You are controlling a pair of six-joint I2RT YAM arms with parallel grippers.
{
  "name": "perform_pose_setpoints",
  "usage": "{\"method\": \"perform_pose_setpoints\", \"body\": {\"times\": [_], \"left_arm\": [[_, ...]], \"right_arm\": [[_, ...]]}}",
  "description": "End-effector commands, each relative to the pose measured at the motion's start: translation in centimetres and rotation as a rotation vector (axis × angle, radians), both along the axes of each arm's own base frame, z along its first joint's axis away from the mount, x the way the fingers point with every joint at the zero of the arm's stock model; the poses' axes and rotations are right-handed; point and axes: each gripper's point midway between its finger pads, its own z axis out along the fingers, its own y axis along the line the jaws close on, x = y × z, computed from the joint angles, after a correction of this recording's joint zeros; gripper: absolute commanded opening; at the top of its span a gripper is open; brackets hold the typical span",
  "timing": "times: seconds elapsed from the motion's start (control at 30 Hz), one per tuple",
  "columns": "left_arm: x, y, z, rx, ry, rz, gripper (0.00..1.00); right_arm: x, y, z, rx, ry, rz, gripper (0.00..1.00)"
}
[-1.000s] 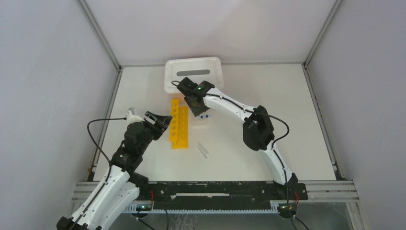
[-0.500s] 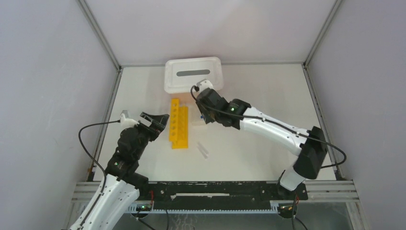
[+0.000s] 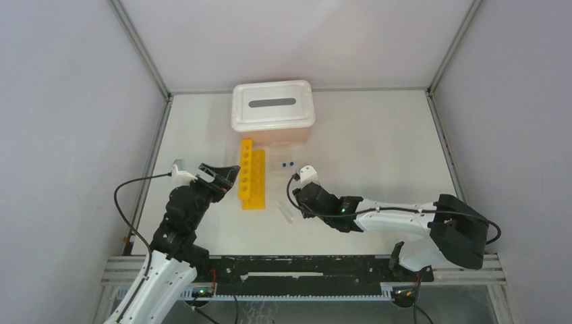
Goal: Organize the chemistry lab equipment
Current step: Insert the test tube into the slot of the test tube rack, then pick up the test tube at the center of the board.
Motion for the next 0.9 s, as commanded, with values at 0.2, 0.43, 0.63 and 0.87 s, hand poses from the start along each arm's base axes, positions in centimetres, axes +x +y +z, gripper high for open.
{"method": "perform_pose_setpoints", "body": {"times": [0.2, 0.43, 0.63, 0.87], "left_arm": [[-0.1, 1.1, -0.4, 0.048, -0.001, 0.037, 0.9], [-0.1, 1.1, 0.0, 0.051, -0.014, 0.037, 0.89], [0.0, 1.1, -0.4, 0.048, -0.015, 0.038, 0.89], [0.2, 0.8, -0.8, 0.042, -0.007, 0.032, 0.89]], "right_arm": [[0.1, 5.3, 1.1, 0.242, -0.186, -0.013, 0.48], [-0.2, 5.0, -0.8, 0.265, -0.223, -0.039, 0.47], [-0.7, 5.2, -2.0, 0.261, -0.201, -0.019, 0.47], [-0.9, 5.4, -2.7, 0.253, -0.188, -0.008, 0.46]]}}
